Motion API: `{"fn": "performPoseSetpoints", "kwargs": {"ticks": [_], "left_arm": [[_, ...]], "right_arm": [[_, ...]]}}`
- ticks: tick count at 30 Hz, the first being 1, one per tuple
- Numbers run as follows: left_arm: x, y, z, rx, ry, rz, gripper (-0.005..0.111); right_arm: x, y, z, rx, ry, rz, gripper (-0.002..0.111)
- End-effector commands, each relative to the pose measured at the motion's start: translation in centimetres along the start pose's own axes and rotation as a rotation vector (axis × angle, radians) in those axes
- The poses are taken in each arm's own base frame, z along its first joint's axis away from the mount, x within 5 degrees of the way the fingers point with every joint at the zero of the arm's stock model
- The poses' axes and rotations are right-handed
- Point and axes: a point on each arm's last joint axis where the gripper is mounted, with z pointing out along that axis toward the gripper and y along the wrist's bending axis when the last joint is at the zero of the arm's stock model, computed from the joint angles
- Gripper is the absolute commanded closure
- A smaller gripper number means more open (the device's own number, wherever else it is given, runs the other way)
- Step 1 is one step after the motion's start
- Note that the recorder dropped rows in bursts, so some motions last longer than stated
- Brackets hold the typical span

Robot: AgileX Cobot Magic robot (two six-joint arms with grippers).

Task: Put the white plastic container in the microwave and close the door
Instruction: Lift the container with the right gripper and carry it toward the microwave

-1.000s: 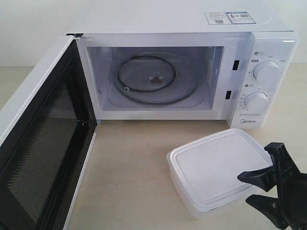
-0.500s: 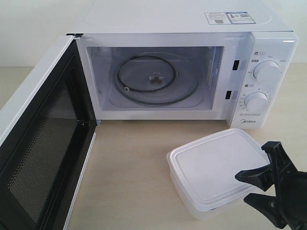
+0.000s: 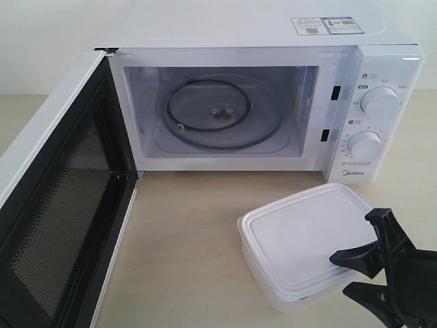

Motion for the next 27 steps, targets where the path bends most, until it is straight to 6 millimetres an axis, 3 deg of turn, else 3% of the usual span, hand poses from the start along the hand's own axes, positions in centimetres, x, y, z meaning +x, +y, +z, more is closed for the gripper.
{"fn": "performPoseSetpoints", "kwargs": {"ticks": [1, 4, 6, 10, 18, 27], "left_arm": [[0.1, 0.0, 0.0, 0.008, 0.0, -0.007, 0.102], [0.1, 0.0, 0.0, 0.008, 0.0, -0.007, 0.102], [0.1, 0.0, 0.0, 0.008, 0.0, -0.007, 0.102], [0.1, 0.0, 0.0, 0.008, 0.0, -0.007, 0.102], [0.1, 0.0, 0.0, 0.008, 0.0, -0.007, 0.102], [0.1, 0.0, 0.0, 0.008, 0.0, -0.007, 0.102]], "right_arm": [[-0.2, 0.0, 0.0, 0.006, -0.019, -0.009, 0.063], [-0.4, 0.1, 0.0, -0.011, -0.037, -0.007, 0.067], [-0.5, 0.2, 0.0, -0.022, -0.046, -0.01, 0.086], [-0.5, 0.3, 0.0, -0.024, -0.055, -0.059, 0.107], [-0.2, 1.0, -0.2, -0.102, -0.031, -0.125, 0.108], [0.7, 3.1, -3.1, -0.228, -0.078, -0.262, 0.108]]}}
